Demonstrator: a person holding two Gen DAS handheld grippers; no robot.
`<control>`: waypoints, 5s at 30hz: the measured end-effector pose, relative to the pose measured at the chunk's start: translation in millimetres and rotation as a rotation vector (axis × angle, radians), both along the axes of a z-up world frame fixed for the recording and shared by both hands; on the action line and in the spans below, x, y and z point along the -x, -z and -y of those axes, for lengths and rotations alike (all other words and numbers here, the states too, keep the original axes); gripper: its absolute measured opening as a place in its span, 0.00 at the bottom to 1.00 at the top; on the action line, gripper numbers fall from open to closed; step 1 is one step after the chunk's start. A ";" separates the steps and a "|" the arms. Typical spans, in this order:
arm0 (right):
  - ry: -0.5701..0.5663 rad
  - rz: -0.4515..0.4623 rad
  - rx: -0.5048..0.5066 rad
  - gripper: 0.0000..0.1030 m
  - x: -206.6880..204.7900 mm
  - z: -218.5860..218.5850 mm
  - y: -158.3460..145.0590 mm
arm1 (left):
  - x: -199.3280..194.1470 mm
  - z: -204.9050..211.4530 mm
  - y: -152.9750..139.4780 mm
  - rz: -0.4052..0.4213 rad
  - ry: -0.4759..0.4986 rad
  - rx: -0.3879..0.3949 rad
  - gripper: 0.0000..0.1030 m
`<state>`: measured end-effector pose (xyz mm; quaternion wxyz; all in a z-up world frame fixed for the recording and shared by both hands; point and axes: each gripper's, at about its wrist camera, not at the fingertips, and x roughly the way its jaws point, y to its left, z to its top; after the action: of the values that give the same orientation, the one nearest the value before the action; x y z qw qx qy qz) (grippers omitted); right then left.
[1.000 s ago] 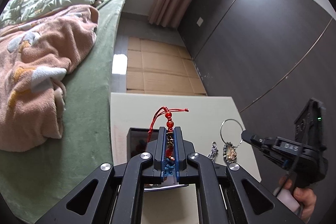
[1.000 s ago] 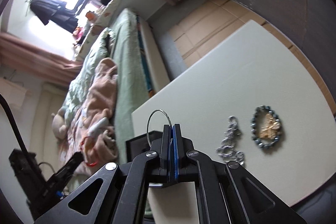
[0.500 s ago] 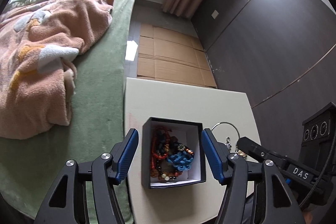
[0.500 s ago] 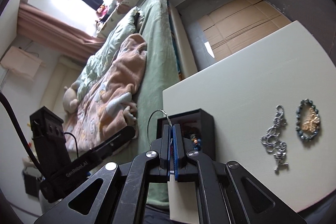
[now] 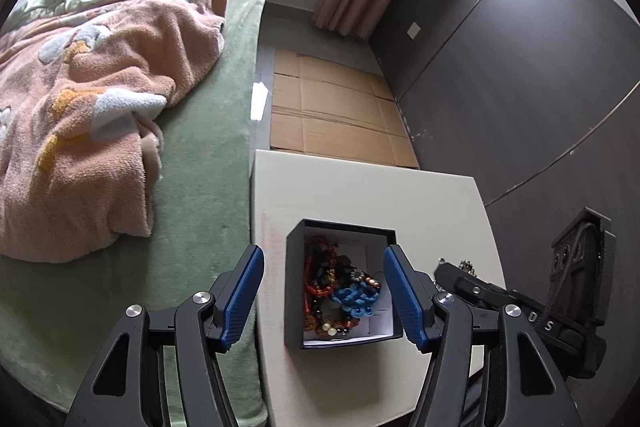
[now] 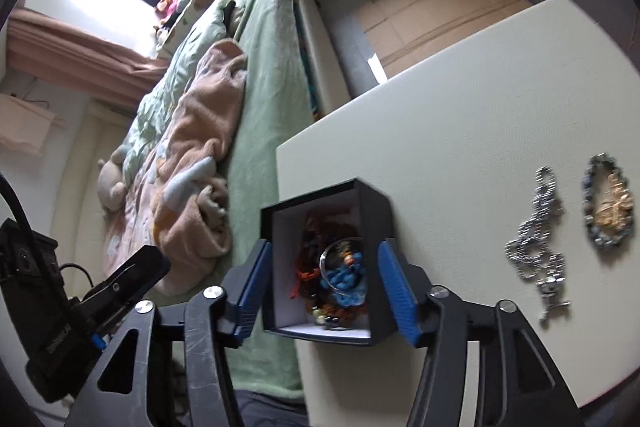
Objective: Organize jewelry
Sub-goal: 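Move both open tools toward the silver chain and butterfly bead bracelet, then close the left tool on the silver chain while the right closes on the butterfly bead bracelet, then lift the silver chain with the left tool while the right lifts the bead bracelet toward the box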
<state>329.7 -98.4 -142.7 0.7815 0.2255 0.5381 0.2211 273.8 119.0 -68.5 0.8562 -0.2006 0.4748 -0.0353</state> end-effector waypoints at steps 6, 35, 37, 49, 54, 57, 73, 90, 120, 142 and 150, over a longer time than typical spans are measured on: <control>0.065 0.044 0.008 0.57 16.5 49.7 -7.0 | -4.6 31.4 4.4 -0.006 0.065 0.000 0.62; 0.321 0.049 -0.006 0.57 51.4 206.5 34.1 | -46.4 203.4 56.5 -0.107 0.330 -0.141 0.62; 0.328 0.045 -0.008 0.57 49.9 211.2 38.2 | -53.7 212.6 65.9 -0.120 0.340 -0.156 0.61; 0.355 0.028 -0.012 0.57 46.8 228.9 53.4 | -69.9 230.1 112.6 -0.192 0.365 -0.217 0.50; 0.362 0.015 -0.016 0.57 45.1 230.9 57.4 | -61.6 245.7 120.1 -0.140 0.424 -0.364 0.26; 0.354 0.006 -0.022 0.57 43.3 226.0 58.6 | -65.8 237.2 118.4 -0.173 0.411 -0.298 0.11; 0.290 0.017 0.056 0.57 23.0 181.7 51.7 | -52.1 195.6 29.3 -0.010 0.369 -0.174 0.02; 0.215 -0.031 0.226 0.46 -25.3 161.7 53.6 | -40.6 158.8 -15.6 0.081 0.305 -0.140 0.02; -0.044 0.141 0.615 0.09 -0.9 131.6 -7.8 | -13.4 113.4 -92.7 0.230 0.235 -0.100 0.02; -0.078 0.399 0.467 0.09 41.9 87.3 -127.2 | 18.4 89.3 -222.8 0.460 0.174 -0.151 0.00; -0.124 0.409 0.410 0.09 46.2 65.2 -131.5 | 13.2 77.6 -203.6 0.380 0.147 -0.185 0.00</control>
<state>283.5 -163.6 -11.2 0.8880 -0.0198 0.4155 0.1959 260.6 41.4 135.1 0.9401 -0.0757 0.3197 -0.0908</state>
